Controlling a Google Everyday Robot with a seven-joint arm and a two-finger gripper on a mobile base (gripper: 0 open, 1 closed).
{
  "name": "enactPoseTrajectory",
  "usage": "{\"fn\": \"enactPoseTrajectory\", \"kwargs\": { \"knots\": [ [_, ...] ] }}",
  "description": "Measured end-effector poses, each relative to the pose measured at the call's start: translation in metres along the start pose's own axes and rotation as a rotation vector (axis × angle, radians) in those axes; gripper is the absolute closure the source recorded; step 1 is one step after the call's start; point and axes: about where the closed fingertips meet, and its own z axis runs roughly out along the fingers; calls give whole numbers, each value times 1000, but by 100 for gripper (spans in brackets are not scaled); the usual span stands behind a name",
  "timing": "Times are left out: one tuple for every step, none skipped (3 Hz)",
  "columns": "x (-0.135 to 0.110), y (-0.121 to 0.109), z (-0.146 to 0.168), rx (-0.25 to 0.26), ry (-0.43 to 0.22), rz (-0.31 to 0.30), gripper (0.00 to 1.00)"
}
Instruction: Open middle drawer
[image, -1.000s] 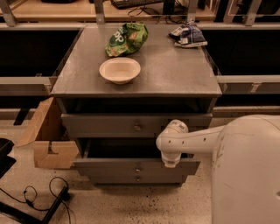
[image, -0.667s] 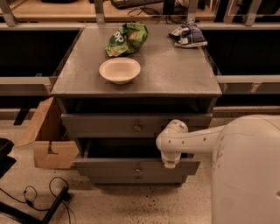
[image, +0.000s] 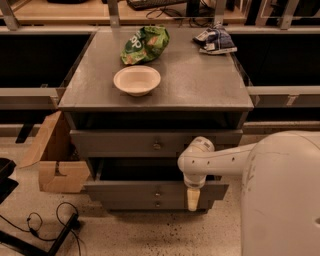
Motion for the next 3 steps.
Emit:
{"fn": "enactPoseTrajectory", "kwargs": {
  "knots": [
    [0, 0, 0, 0, 0, 0, 0],
    [5, 27, 6, -63, 10, 18, 14],
    [17, 84, 9, -190, 18, 57, 36]
  ]
}}
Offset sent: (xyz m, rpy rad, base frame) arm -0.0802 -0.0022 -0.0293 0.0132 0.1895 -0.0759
